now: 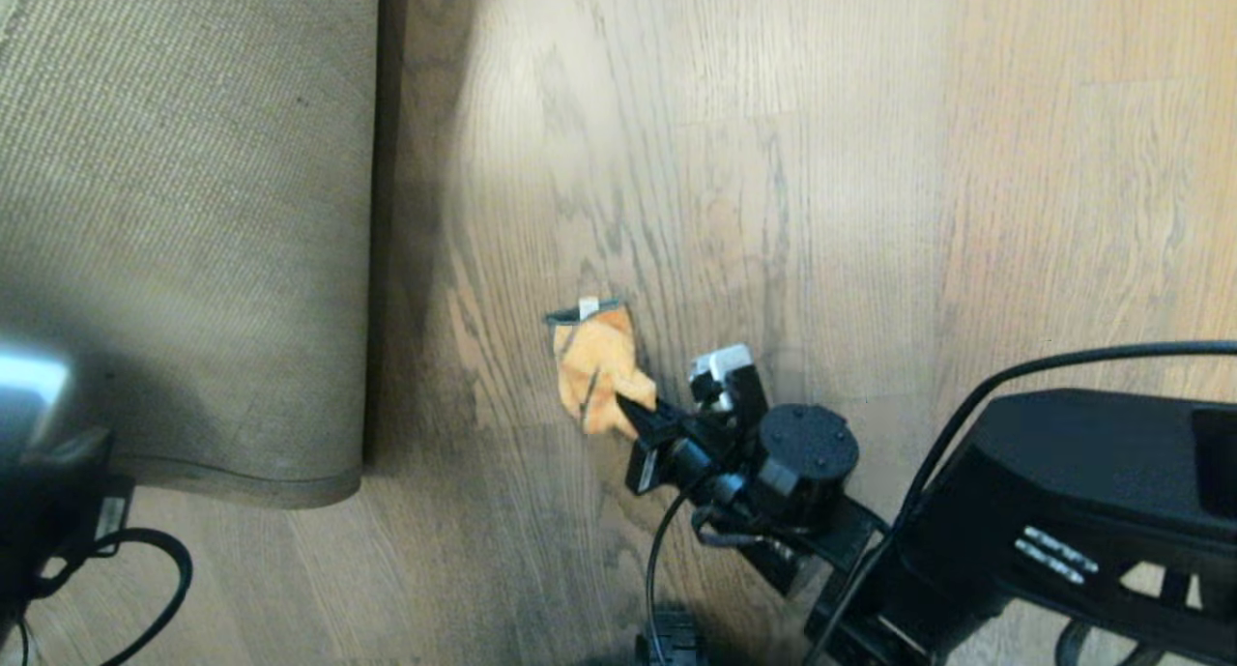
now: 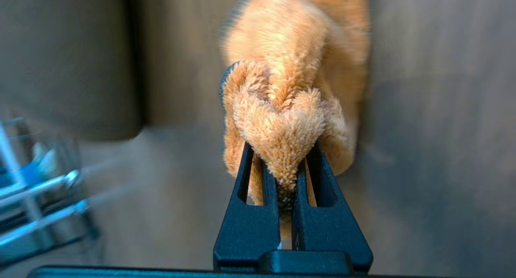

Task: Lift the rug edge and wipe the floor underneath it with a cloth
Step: Wipe the floor under the carpet with a rag

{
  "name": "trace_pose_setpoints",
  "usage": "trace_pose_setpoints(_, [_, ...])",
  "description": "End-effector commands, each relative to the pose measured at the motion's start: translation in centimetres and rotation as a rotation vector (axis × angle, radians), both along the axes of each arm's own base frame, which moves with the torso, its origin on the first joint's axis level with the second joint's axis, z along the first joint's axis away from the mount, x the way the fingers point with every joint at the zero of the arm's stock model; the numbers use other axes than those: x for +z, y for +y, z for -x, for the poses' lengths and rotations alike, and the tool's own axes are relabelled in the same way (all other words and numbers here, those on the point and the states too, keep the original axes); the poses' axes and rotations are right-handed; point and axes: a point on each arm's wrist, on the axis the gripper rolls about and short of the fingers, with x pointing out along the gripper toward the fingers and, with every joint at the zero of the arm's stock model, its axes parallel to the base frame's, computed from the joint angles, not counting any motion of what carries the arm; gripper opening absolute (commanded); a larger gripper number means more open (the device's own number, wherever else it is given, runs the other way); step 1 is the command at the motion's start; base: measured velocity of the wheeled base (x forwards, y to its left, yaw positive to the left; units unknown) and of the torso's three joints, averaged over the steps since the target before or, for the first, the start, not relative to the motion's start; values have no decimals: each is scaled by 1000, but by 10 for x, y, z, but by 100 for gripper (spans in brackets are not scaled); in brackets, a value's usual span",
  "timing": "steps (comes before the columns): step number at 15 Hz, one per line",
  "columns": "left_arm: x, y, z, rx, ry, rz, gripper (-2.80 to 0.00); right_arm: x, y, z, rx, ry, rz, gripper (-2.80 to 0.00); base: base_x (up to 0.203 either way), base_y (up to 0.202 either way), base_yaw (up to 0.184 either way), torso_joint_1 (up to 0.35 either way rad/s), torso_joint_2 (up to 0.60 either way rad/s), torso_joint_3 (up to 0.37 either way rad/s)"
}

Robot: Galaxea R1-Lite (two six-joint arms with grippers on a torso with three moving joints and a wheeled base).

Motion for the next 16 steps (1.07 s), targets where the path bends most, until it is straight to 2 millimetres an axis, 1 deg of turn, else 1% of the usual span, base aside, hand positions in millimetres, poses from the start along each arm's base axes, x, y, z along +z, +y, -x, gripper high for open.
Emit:
trace_pose_setpoints(1, [0,0,0,5,-3,-3,-280,-13,13,36,34,46,-6,-280,0,0,0,0,0,0])
trace_pose_setpoints(6, [0,0,0,5,-4,-3,-280,-31,3,43,9,109,52,-280,0,0,0,0,0,0])
trace_pose_setpoints(8, [0,0,0,5,-4,-3,-280,-40,-3,34,-61,130,65,-280,0,0,0,0,0,0])
trace_pose_setpoints(10, [1,0,0,5,-8,-3,-280,-42,-14,20,-115,135,65,-280,0,0,0,0,0,0])
trace_pose_setpoints(12, [1,0,0,5,-7,-3,-280,-40,-30,2,-182,131,54,-280,0,0,0,0,0,0])
trace_pose_setpoints(13, [1,0,0,5,-7,-3,-280,-35,-40,-7,-218,122,38,-280,0,0,0,0,0,0])
trace_pose_setpoints(14, [0,0,1,5,-5,-3,-280,-27,-49,-15,-248,109,16,-280,0,0,0,0,0,0])
trace_pose_setpoints(16, [0,0,0,5,-4,-3,-280,-10,-63,-23,-286,84,-33,-280,0,0,0,0,0,0])
